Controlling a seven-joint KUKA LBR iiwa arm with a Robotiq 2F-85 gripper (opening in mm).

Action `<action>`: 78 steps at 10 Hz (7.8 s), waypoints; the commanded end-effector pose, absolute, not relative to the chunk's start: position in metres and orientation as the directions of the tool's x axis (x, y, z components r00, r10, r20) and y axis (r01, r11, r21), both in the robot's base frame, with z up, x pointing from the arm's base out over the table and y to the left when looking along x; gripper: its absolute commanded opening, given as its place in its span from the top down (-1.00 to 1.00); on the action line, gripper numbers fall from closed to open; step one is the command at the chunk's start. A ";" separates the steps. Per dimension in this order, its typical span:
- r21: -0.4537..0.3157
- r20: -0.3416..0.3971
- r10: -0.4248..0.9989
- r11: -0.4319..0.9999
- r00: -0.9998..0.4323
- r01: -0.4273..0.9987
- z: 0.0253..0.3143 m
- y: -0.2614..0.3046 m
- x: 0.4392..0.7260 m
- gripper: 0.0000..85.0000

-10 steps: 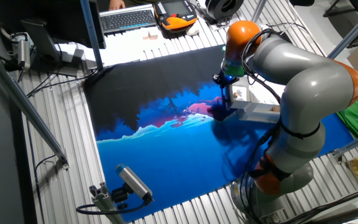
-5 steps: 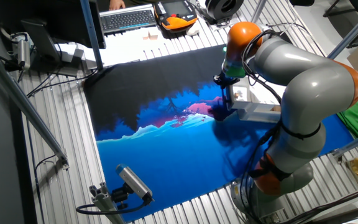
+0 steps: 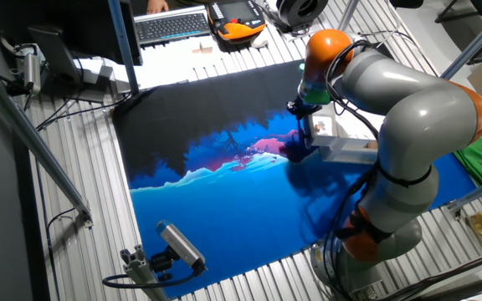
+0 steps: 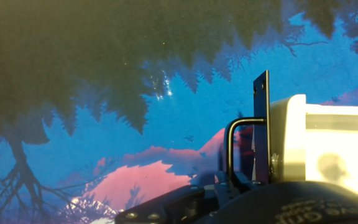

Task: Grasp the handle and close the drawer

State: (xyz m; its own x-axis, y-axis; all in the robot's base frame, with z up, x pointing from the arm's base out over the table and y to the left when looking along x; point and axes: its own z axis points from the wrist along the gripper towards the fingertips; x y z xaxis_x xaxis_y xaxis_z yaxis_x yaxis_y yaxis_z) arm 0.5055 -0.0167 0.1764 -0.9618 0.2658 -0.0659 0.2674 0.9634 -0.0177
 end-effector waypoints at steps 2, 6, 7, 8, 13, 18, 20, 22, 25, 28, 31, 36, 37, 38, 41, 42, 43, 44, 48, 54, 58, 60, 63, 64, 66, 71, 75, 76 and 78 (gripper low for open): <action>-0.012 -0.064 0.255 0.966 -0.965 0.257 0.176 -0.017 0.505 1.00; -0.006 -0.063 0.255 0.967 -0.965 0.256 0.176 -0.018 0.505 1.00; 0.001 -0.061 0.269 0.963 -0.961 0.269 0.176 -0.018 0.505 1.00; -0.004 -0.062 0.282 0.959 -0.957 0.283 0.176 -0.018 0.505 1.00; -0.001 -0.065 0.328 0.944 -0.942 0.329 0.175 -0.020 0.503 1.00; 0.004 -0.061 0.291 0.957 -0.955 0.291 0.175 -0.019 0.504 1.00; 0.004 -0.061 0.291 0.957 -0.955 0.291 0.175 -0.020 0.503 1.00; -0.001 -0.064 0.285 0.958 -0.956 0.285 0.176 -0.021 0.502 1.00; -0.003 -0.069 0.280 0.960 -0.957 0.281 0.175 -0.025 0.498 1.00; -0.006 -0.070 0.279 0.960 -0.958 0.280 0.176 -0.027 0.495 1.00; -0.006 -0.071 0.273 0.962 -0.959 0.274 0.175 -0.030 0.492 1.00; -0.001 -0.069 0.266 0.964 -0.962 0.266 0.174 -0.029 0.492 1.00; -0.003 -0.069 0.267 0.963 -0.961 0.268 0.174 -0.030 0.491 1.00; -0.003 -0.069 0.267 0.963 -0.961 0.268 0.173 -0.030 0.490 1.00; -0.003 -0.069 0.263 0.965 -0.962 0.263 0.175 -0.035 0.490 1.00; -0.003 -0.069 0.263 0.965 -0.962 0.263 0.176 -0.035 0.490 1.00; -0.003 -0.069 0.263 0.965 -0.962 0.263 0.176 -0.035 0.490 1.00; -0.003 -0.069 0.263 0.965 -0.962 0.263 0.176 -0.035 0.490 1.00; -0.003 -0.069 0.260 0.965 -0.963 0.260 0.176 -0.036 0.488 1.00; -0.001 -0.072 0.252 0.967 -0.965 0.253 0.175 -0.042 0.481 1.00; -0.001 -0.071 0.245 0.969 -0.967 0.246 0.178 -0.048 0.480 1.00; -0.001 -0.071 0.243 0.970 -0.967 0.244 0.177 -0.050 0.478 1.00; 0.000 -0.070 0.234 0.972 -0.970 0.235 0.178 -0.057 0.477 1.00; 0.000 -0.069 0.230 0.973 -0.971 0.231 0.180 -0.060 0.477 1.00; -0.006 -0.069 0.227 0.974 -0.971 0.228 0.181 -0.063 0.476 1.00; -0.006 -0.075 0.219 0.975 -0.973 0.220 0.176 -0.064 0.473 1.00; -0.003 -0.079 0.203 0.979 -0.976 0.204 0.174 -0.065 0.470 1.00; -0.001 -0.079 0.200 0.980 -0.977 0.201 0.173 -0.065 0.469 1.00; 0.000 -0.082 0.194 0.981 -0.978 0.195 0.173 -0.066 0.467 1.00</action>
State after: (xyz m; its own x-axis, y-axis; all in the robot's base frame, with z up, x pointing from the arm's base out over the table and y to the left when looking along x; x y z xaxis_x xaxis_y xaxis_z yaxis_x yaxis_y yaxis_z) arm 0.4677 -0.0657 0.1735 -0.9777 0.1935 -0.0820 0.1941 0.9810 0.0000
